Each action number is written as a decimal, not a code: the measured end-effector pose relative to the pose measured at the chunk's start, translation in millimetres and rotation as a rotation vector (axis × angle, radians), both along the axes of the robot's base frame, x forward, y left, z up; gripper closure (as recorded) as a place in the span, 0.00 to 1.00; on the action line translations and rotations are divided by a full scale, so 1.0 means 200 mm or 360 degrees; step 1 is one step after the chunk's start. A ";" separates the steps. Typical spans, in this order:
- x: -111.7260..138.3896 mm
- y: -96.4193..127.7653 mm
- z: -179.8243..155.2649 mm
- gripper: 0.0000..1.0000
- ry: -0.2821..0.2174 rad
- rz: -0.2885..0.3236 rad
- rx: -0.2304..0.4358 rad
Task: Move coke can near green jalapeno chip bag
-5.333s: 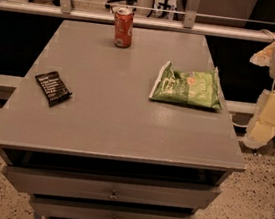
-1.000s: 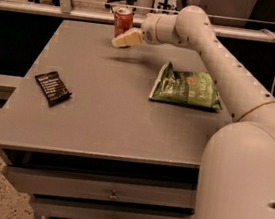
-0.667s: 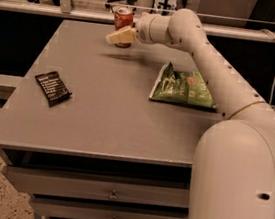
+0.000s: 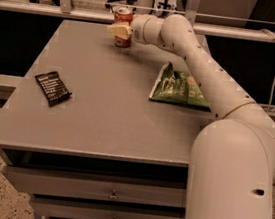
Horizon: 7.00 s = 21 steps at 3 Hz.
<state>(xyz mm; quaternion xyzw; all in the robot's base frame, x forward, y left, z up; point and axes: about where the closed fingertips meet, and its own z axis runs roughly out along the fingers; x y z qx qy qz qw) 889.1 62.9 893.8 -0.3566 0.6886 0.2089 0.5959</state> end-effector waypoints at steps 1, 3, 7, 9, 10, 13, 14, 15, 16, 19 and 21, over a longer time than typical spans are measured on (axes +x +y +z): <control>0.00 -0.02 0.00 0.62 -0.0010 -0.0038 0.0032; -0.13 -0.10 0.04 1.00 -0.0031 0.0019 0.0034; -0.34 -0.79 0.22 1.00 -0.0167 -0.0188 -0.0126; -0.39 -1.15 0.22 1.00 -0.0124 -0.0371 -0.0159; -0.47 -1.20 0.11 0.98 -0.0024 -0.0392 -0.0140; -0.65 -1.13 0.01 0.20 0.0129 -0.0325 -0.0147; -0.70 -1.11 0.00 0.01 0.0158 -0.0309 -0.0144; -0.74 -1.11 -0.02 0.00 0.0181 -0.0300 -0.0146; -0.79 -1.13 -0.01 0.00 0.0198 -0.0297 -0.0154; -1.13 -1.81 0.22 0.00 0.0017 -0.0160 -0.0197; -1.28 -2.08 0.38 0.00 -0.0019 -0.0201 -0.0249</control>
Offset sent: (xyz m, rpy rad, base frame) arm -0.0205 -0.0304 0.0088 0.0405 -0.0241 -0.0283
